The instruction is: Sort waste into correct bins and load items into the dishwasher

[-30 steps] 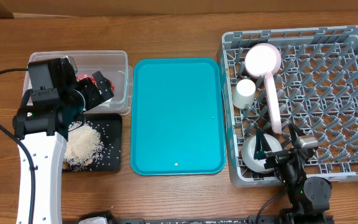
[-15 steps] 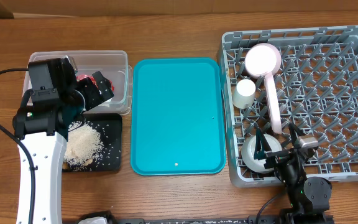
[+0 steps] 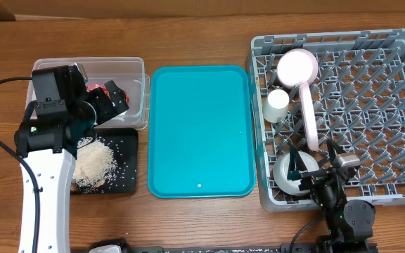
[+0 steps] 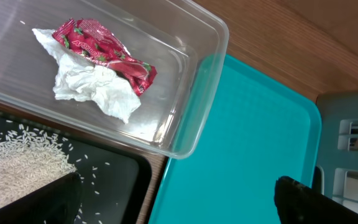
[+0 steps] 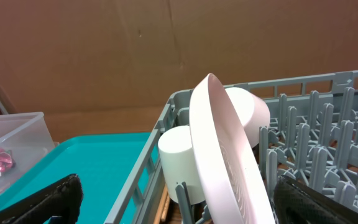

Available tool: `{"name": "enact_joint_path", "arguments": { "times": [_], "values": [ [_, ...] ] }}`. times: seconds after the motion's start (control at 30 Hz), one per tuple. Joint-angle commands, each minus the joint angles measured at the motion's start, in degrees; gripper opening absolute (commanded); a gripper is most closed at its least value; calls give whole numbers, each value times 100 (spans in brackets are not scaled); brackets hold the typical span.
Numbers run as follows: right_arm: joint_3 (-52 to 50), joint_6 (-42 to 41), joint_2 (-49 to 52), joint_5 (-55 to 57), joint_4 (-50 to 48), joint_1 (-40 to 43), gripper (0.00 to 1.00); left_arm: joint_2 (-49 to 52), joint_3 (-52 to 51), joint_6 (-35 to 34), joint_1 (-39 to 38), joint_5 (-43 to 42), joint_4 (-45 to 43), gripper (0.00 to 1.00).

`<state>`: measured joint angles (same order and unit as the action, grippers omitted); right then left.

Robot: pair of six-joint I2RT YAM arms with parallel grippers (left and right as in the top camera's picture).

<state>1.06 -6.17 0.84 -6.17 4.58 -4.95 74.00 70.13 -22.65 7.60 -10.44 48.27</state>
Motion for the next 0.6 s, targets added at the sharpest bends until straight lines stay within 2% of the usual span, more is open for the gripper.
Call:
{"name": "enact_joint_path", "arguments": {
  "times": [0.0,0.57],
  "values": [
    [-59,0,-68,-33,-39,20,100,-26,33,59,-13,33,-7,100],
    [-59,-2,-68,-33,-39,20,100,-1910,-273,63,-13,39,-4,100]
  ]
}}
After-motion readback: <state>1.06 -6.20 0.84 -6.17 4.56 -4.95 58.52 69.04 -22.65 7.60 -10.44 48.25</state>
